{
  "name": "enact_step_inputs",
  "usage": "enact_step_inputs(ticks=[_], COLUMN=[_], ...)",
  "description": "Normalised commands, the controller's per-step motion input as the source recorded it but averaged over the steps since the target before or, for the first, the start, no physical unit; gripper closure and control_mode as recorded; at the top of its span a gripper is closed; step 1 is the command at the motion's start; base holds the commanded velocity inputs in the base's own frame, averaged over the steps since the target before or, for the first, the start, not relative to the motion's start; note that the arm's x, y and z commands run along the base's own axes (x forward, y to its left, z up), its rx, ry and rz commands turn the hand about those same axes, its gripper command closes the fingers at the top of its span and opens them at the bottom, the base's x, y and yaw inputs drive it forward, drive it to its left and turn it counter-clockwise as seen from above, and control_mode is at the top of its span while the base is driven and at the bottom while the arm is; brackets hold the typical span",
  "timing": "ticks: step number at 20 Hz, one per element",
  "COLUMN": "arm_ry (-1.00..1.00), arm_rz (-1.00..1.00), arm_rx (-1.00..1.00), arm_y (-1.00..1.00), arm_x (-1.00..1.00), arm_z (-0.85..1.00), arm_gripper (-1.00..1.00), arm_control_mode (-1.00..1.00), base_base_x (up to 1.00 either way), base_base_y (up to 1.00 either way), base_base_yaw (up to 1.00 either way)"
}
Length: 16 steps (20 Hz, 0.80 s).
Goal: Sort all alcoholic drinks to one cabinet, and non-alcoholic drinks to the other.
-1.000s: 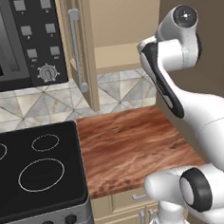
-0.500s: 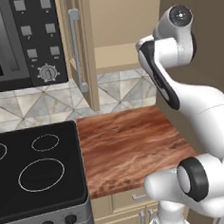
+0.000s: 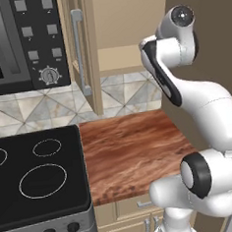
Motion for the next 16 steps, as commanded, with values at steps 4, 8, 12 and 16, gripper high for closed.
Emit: enact_step_inputs(ticks=[4, 8, 12, 16], arm_ry=[0.00, 0.00, 0.00, 0.00], arm_rz=[0.00, 0.00, 0.00, 0.00], arm_rx=[0.00, 0.00, 0.00, 0.00], arm_y=[-0.02, -0.03, -0.02, -0.02], arm_x=[0.33, 0.31, 0.31, 0.29], arm_z=[-0.02, -0.05, -0.06, -0.05], arm_gripper=[1.00, 1.00, 1.00, 1.00], arm_control_mode=[-1.00, -1.00, -1.00, -1.00], base_base_x=[0.00, 0.00, 0.00, 0.00], base_base_y=[0.00, 0.00, 0.00, 0.00], base_base_yaw=[0.00, 0.00, 0.00, 0.00])
